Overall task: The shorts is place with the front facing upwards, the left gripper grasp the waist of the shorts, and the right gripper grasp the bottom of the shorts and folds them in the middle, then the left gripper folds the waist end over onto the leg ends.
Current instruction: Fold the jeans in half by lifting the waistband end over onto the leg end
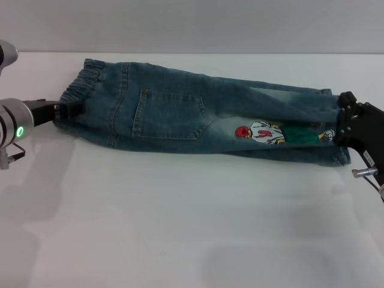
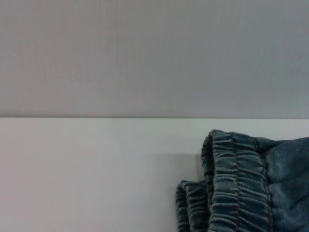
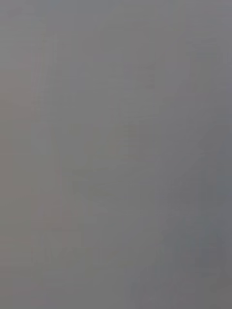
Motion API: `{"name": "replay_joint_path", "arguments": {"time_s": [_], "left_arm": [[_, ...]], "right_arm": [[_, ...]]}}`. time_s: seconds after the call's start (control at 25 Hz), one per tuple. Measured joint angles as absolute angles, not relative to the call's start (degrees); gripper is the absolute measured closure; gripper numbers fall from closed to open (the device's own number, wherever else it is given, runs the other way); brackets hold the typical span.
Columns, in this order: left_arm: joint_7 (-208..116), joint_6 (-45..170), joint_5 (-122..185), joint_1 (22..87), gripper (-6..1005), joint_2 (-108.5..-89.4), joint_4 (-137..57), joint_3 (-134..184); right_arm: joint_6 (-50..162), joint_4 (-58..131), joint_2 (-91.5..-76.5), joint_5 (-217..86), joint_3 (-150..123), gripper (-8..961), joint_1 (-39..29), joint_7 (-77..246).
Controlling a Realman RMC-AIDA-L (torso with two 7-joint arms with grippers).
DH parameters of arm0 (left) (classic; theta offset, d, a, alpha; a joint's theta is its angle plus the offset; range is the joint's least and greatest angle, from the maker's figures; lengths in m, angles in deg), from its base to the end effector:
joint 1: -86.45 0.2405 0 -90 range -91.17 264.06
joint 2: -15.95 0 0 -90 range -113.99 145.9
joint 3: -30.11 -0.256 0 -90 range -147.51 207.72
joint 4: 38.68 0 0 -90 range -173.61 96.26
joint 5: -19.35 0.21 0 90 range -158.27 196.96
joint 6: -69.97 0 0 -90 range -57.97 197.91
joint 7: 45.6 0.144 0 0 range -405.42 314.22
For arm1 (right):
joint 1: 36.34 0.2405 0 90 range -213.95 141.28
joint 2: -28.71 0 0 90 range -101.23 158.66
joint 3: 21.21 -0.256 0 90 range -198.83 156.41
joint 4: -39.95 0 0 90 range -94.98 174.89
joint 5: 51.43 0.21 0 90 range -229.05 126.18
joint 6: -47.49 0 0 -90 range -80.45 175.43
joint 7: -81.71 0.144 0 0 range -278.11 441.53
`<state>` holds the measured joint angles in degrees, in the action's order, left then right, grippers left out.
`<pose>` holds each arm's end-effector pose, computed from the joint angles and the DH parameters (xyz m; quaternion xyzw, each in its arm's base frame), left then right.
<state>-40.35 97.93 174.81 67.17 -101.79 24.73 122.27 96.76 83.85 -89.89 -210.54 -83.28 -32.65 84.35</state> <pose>-0.2873 0.3917 0.0099 -0.7389 -0.4593 -0.0522 0.4903 0.2897 0.2886 -0.0397 -0.7301 0.2346 0.3061 0.5640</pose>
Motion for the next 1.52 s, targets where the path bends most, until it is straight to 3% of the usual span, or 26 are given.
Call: {"name": "replay_joint_path", "arguments": {"time_s": [1.52], "left_arm": [[-40.5,103.9,173.9,65.3,234,-102.19,24.5,121.9]], "right_arm": [[96.7,86.9,-89.87,-210.6,-83.5,954,-34.6,84.3]]}}
